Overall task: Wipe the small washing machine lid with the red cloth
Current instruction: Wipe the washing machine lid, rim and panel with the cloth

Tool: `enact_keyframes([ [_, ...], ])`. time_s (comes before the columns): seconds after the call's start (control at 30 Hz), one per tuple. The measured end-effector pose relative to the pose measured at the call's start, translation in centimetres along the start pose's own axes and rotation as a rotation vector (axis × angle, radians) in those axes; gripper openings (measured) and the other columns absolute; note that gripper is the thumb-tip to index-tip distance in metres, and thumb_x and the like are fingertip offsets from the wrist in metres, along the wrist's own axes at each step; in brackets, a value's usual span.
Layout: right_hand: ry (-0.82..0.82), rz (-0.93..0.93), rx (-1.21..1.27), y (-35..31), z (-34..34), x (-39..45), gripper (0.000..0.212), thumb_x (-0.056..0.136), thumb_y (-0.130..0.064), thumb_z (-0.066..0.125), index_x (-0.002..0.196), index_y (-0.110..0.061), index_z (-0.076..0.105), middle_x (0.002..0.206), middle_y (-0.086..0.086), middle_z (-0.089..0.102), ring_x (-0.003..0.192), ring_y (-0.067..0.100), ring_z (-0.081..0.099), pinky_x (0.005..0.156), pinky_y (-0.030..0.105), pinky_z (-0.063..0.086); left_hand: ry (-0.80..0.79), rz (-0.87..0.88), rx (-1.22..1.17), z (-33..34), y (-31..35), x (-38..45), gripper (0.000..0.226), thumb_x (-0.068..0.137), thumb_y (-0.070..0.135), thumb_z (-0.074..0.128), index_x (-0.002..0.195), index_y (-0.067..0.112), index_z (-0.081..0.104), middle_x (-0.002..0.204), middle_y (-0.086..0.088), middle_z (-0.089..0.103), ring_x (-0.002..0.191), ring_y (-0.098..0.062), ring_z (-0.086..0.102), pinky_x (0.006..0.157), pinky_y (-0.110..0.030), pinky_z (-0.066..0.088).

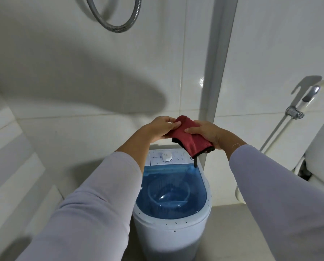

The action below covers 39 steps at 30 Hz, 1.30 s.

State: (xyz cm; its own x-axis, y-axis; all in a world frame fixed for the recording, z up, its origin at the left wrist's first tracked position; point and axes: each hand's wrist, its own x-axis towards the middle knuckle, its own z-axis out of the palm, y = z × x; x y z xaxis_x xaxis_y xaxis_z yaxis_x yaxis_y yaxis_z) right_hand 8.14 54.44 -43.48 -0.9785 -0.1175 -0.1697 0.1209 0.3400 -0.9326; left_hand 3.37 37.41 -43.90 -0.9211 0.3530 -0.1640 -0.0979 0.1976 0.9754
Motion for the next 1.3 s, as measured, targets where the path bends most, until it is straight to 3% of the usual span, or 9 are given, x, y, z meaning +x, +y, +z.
enact_keyframes([
  [0.17, 0.072, 0.013, 0.008, 1.1, 0.6, -2.9, 0.031, 0.087, -0.020, 0.062, 0.117, -0.011, 0.058, 0.087, 0.008, 0.066, 0.072, 0.022, 0.062, 0.063, 0.029, 0.052, 0.122, 0.023, 0.172, 0.7, -1.0, -2.4, 0.014, 0.096, 0.017, 0.058, 0.108, 0.012, 0.060, 0.107, -0.006, 0.063, 0.100, -0.016, 0.060, 0.092, -0.031, 0.049],
  [0.27, 0.207, 0.024, 0.014, 1.2, 0.7, -4.3, 0.027, 0.086, -0.021, 0.063, 0.111, -0.011, 0.060, 0.083, 0.007, 0.065, 0.066, 0.020, 0.061, 0.053, 0.024, 0.048, 0.213, 0.060, 0.281, 0.4, -1.5, -3.6, 0.024, 0.094, 0.023, 0.059, 0.116, 0.012, 0.059, 0.116, -0.006, 0.063, 0.108, -0.017, 0.062, 0.093, -0.033, 0.050],
  [0.4, 0.354, 0.037, -0.042, 1.8, 0.6, -5.3, 0.030, 0.085, -0.019, 0.063, 0.113, -0.008, 0.062, 0.097, 0.013, 0.064, 0.073, 0.022, 0.060, 0.059, 0.027, 0.048, 0.249, 0.054, 0.589, -0.3, -2.5, -5.4, 0.042, 0.090, 0.035, 0.058, 0.128, 0.019, 0.055, 0.129, -0.001, 0.059, 0.114, -0.018, 0.058, 0.099, -0.032, 0.046],
  [0.6, 0.504, 0.052, -0.341, 2.5, 0.4, -4.6, 0.024, 0.087, -0.015, 0.053, 0.107, -0.007, 0.061, 0.094, 0.011, 0.060, 0.085, 0.026, 0.053, 0.073, 0.031, 0.041, 0.200, 0.003, 0.837, -0.6, -4.7, -5.7, 0.053, 0.093, 0.036, 0.058, 0.140, 0.015, 0.044, 0.144, -0.004, 0.046, 0.133, -0.023, 0.043, 0.104, -0.031, 0.036],
  [0.7, 0.525, 0.077, -0.523, 3.4, 0.4, -3.2, 0.018, 0.085, -0.014, 0.049, 0.100, -0.010, 0.058, 0.104, 0.015, 0.064, 0.083, 0.027, 0.050, 0.071, 0.031, 0.039, 0.165, -0.053, 0.891, -0.8, -6.1, -4.3, 0.060, 0.091, 0.036, 0.061, 0.143, 0.016, 0.039, 0.147, -0.005, 0.043, 0.133, -0.023, 0.043, 0.105, -0.032, 0.036],
  [0.8, 0.538, 0.118, -0.638, 4.3, 0.2, -1.4, 0.025, 0.084, -0.013, 0.048, 0.107, -0.010, 0.056, 0.109, 0.016, 0.062, 0.084, 0.027, 0.048, 0.071, 0.033, 0.039, 0.138, -0.065, 0.975, -0.9, -6.9, -2.5, 0.062, 0.091, 0.031, 0.062, 0.145, 0.014, 0.035, 0.144, -0.008, 0.044, 0.129, -0.025, 0.046, 0.100, -0.033, 0.040],
  [0.97, 0.504, 0.183, -0.833, 5.7, 0.2, 1.9, 0.027, 0.086, -0.014, 0.048, 0.113, -0.011, 0.054, 0.096, 0.011, 0.057, 0.082, 0.027, 0.050, 0.070, 0.033, 0.041, 0.093, -0.099, 1.101, -1.0, -8.4, 1.0, 0.065, 0.090, 0.027, 0.063, 0.145, 0.010, 0.033, 0.139, -0.012, 0.047, 0.124, -0.028, 0.049, 0.092, -0.033, 0.043],
  [1.2, 0.462, 0.224, -0.882, 7.8, 0.7, 6.8, 0.025, 0.088, -0.011, 0.045, 0.106, -0.009, 0.063, 0.090, 0.009, 0.058, 0.079, 0.026, 0.052, 0.068, 0.031, 0.041, 0.033, -0.122, 1.208, -1.3, -10.6, 4.4, 0.064, 0.083, 0.025, 0.072, 0.138, 0.010, 0.043, 0.134, -0.007, 0.054, 0.118, -0.027, 0.056, 0.091, -0.033, 0.044],
  [1.3, 0.441, 0.210, -0.883, 8.4, 1.2, 8.3, 0.026, 0.087, -0.010, 0.050, 0.112, -0.011, 0.058, 0.105, 0.012, 0.063, 0.081, 0.027, 0.051, 0.070, 0.031, 0.041, -0.010, -0.150, 1.262, -1.2, -11.3, 5.4, 0.056, 0.081, 0.027, 0.075, 0.128, 0.008, 0.051, 0.125, -0.009, 0.060, 0.111, -0.028, 0.059, 0.092, -0.036, 0.048],
])
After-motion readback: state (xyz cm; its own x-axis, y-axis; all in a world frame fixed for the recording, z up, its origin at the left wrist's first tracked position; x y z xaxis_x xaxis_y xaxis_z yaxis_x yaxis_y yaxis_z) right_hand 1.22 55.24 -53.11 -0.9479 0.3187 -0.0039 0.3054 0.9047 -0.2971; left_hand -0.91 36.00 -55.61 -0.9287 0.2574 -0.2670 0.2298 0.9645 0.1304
